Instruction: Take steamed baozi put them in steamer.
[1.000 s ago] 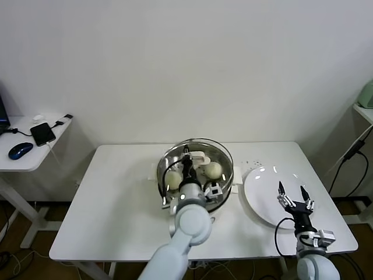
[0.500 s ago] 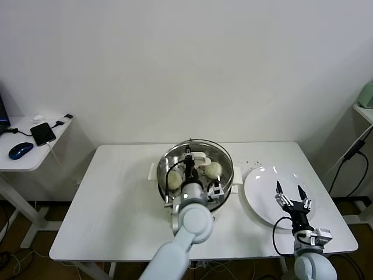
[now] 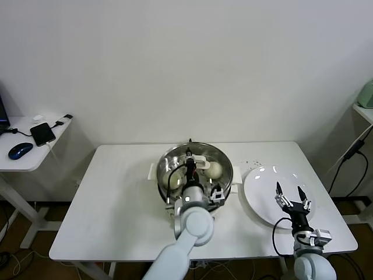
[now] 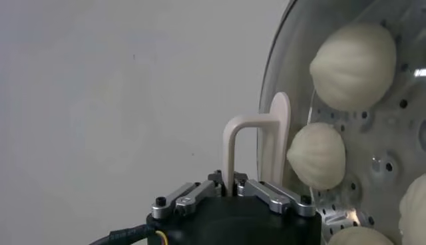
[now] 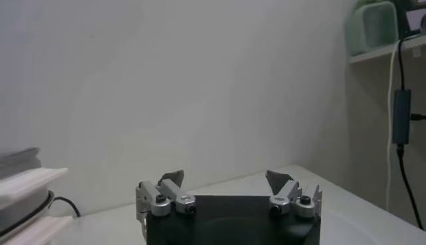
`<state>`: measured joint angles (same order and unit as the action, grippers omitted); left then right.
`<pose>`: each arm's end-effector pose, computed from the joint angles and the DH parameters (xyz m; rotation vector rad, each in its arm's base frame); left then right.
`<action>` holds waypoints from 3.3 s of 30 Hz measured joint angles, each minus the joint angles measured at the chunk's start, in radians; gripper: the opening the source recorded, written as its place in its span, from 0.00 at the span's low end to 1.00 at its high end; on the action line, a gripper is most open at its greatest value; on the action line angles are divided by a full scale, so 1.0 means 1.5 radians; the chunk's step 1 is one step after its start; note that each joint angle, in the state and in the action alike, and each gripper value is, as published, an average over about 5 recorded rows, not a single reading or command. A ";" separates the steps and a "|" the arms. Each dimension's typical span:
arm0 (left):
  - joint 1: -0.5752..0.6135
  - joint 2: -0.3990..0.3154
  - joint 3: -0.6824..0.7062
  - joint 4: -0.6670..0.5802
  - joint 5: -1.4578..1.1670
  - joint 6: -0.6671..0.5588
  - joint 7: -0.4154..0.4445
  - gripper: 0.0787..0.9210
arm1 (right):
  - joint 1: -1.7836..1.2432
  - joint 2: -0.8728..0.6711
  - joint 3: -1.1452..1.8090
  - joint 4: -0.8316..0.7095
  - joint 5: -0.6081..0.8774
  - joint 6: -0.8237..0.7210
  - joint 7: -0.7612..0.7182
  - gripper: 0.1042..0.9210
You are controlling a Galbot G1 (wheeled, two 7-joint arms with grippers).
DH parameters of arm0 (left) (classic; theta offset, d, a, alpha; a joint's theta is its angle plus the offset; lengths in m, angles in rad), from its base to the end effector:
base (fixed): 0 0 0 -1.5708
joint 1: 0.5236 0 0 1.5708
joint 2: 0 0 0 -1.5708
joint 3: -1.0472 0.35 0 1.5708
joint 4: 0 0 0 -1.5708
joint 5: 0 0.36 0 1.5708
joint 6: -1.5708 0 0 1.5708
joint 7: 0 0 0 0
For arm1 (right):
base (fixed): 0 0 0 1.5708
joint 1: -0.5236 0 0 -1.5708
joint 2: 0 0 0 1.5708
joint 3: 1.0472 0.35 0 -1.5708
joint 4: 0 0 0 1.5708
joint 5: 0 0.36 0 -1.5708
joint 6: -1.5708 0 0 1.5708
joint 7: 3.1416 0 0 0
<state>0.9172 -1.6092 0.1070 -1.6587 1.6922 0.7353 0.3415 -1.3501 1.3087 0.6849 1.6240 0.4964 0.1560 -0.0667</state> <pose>0.3274 -0.2235 -0.2699 0.0436 -2.1596 -2.1043 0.2478 -0.1415 -0.3966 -0.1749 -3.0917 -0.3022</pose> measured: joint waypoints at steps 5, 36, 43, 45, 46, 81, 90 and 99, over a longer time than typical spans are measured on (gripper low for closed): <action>0.000 0.000 0.001 0.000 0.002 0.000 0.001 0.10 | 0.000 0.000 -0.001 -0.002 0.000 0.001 0.000 0.88; 0.049 0.000 0.020 -0.059 0.011 -0.001 0.010 0.65 | -0.003 0.000 -0.003 -0.003 0.000 0.004 0.000 0.88; 0.079 0.000 0.027 -0.105 0.001 -0.013 0.024 0.86 | -0.001 0.000 -0.005 -0.004 0.000 0.004 0.001 0.88; 0.086 0.000 0.027 -0.116 -0.002 -0.016 0.029 0.88 | -0.001 0.000 -0.005 -0.003 0.000 0.004 0.001 0.88; 0.090 0.000 0.026 -0.122 -0.003 -0.017 0.031 0.88 | -0.002 0.000 -0.005 -0.003 0.000 0.004 0.001 0.88; 0.327 0.014 -0.400 -0.313 -0.597 -0.299 -0.089 0.88 | -0.119 -0.011 -0.050 0.097 -0.036 -0.003 -0.067 0.88; 0.431 0.017 -0.438 -0.289 -0.876 -0.390 -0.152 0.88 | -0.157 -0.016 -0.053 0.119 -0.061 -0.003 -0.070 0.88; 0.503 0.023 -0.450 -0.303 -1.009 -0.393 -0.173 0.88 | -0.191 -0.018 -0.053 0.144 -0.073 -0.011 -0.072 0.88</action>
<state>1.6719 -1.5744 -0.5674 -2.1135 0.1787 0.1464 0.0824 -1.6371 1.2824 0.6050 1.8407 0.3864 0.1388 -0.1748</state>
